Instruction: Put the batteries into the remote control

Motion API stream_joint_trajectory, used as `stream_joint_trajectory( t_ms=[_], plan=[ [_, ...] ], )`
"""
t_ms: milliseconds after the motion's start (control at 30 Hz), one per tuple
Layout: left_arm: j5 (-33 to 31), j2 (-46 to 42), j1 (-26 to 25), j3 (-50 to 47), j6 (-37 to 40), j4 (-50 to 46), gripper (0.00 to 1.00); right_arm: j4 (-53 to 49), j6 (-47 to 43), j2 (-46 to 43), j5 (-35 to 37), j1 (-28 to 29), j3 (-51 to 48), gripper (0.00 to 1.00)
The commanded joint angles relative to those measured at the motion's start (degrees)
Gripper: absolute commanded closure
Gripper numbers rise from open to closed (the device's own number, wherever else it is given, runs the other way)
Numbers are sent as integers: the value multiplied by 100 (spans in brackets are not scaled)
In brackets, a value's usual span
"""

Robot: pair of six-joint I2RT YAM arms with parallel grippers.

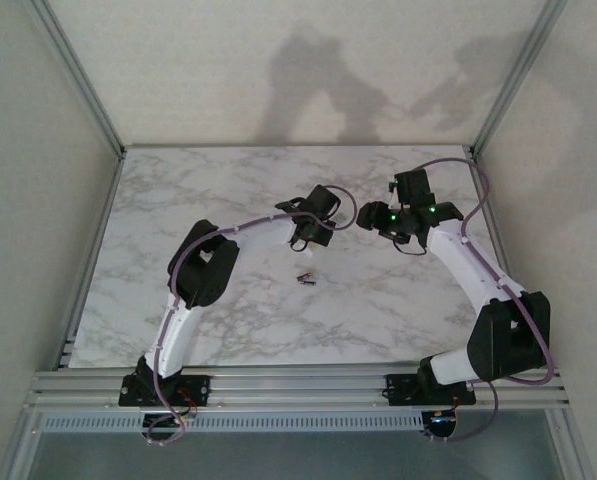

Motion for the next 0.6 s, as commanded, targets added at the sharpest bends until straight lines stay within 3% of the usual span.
stream_joint_trajectory(
  t_ms=[0, 400, 567],
  plan=[
    [69, -175, 38, -15, -100, -85, 83, -100, 54, -68, -30, 25, 11, 34],
    [97, -684, 39, 329, -107, -177, 68, -109, 49, -82, 28, 28, -16, 34],
    [6, -191, 37, 864, 70, -269, 56, 22, 286, -243, 231, 1, -194, 33]
  ],
)
